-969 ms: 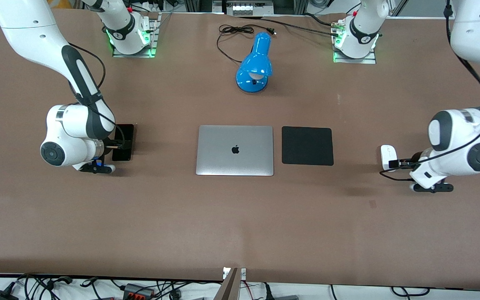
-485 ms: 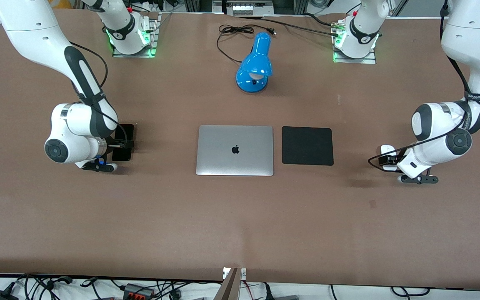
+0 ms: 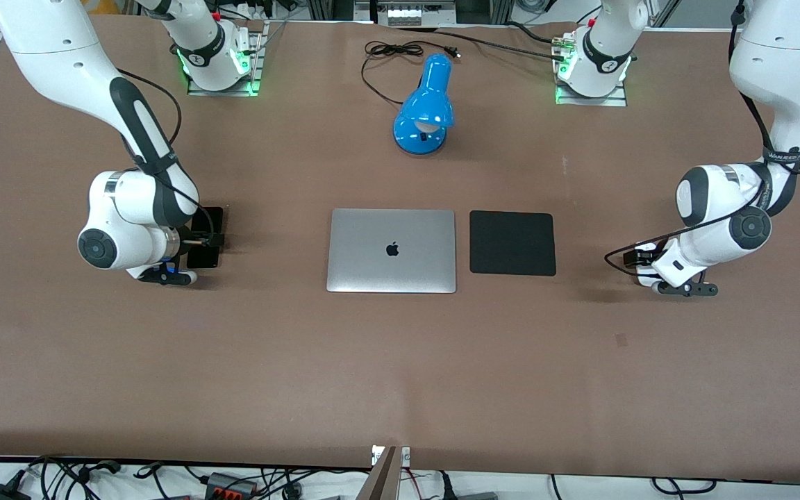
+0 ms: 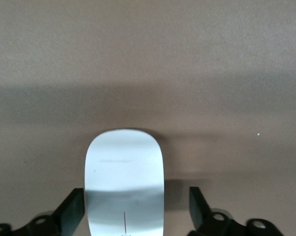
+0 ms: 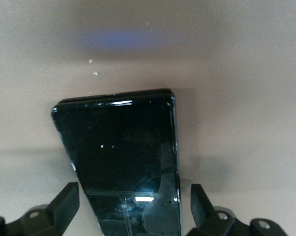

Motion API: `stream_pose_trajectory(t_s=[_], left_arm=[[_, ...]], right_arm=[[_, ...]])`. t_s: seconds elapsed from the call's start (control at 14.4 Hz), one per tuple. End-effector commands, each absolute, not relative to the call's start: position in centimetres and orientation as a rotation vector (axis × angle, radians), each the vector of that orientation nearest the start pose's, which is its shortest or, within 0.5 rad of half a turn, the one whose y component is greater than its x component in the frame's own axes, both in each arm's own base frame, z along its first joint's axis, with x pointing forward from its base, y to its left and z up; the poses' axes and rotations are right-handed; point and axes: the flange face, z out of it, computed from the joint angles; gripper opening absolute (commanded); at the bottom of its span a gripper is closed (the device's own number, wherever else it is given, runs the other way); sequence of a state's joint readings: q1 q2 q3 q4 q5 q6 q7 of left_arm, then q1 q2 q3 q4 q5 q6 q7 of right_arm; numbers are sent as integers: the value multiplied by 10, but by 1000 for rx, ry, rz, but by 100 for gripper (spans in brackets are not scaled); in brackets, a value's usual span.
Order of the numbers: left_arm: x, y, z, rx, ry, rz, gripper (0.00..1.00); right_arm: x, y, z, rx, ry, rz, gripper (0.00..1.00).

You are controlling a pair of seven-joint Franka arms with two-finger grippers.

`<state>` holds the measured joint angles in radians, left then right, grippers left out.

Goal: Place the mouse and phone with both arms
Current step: 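Grasp the phone with the right gripper while the left gripper grasps the white mouse, then carry the phone toward the laptop while the left gripper carries the mouse onto the pad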

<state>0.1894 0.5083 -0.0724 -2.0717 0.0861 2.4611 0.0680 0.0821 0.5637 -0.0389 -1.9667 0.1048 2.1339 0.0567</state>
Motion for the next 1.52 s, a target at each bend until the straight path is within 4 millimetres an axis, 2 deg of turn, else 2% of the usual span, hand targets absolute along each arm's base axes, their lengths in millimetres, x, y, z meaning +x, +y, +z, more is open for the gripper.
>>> stream_pose_trajectory(t_s=[0.0,0.07,0.14,0.21,0.28,0.35,0.42,0.55,0.69,0.83,0.97,1.04,1.11,1.18,1.25,1.32,1.38,1.45], left_arm=[[562,66,170,-3127,67,197,63],[561,66,169,-3127,69,199,50],[561,67,170,-3127,66,209,39],[562,66,174,-3126,68,205,31],[568,67,185,-3123,62,172,30],[571,63,194,-3120,70,174,30],[579,62,207,-3116,63,190,30],[597,47,233,-3122,71,311,29],[616,27,265,-3124,65,363,29],[629,-5,289,-3129,43,424,29],[634,-59,307,-3136,108,441,41],[637,-87,316,-3143,153,408,41],[639,-126,321,-3139,177,384,33],[634,-152,321,-3128,139,384,26],[628,-172,314,-3112,58,403,22],[620,-194,302,-3093,8,427,21],[613,-218,292,-3079,20,434,21],[605,-240,280,-3060,32,445,21]], right_arm=[[558,34,161,-3040,151,584,100],[558,34,161,-3040,151,584,100],[559,35,164,-3040,146,577,91],[559,37,166,-3041,141,575,68],[561,37,170,-3041,127,561,49],[563,39,173,-3041,112,546,37],[566,47,174,-3039,94,531,33],[574,62,175,-3039,87,466,31],[584,91,180,-3023,18,416,30],[595,126,188,-2971,22,381,29],[596,157,187,-2919,105,389,29],[596,172,189,-2922,78,374,29],[593,187,189,-2924,51,359,29],[592,196,183,-2928,32,343,30],[590,205,174,-2931,20,327,30],[587,212,167,-2934,61,320,30],[583,225,162,-2942,138,317,30],[579,239,161,-2949,141,303,30]])
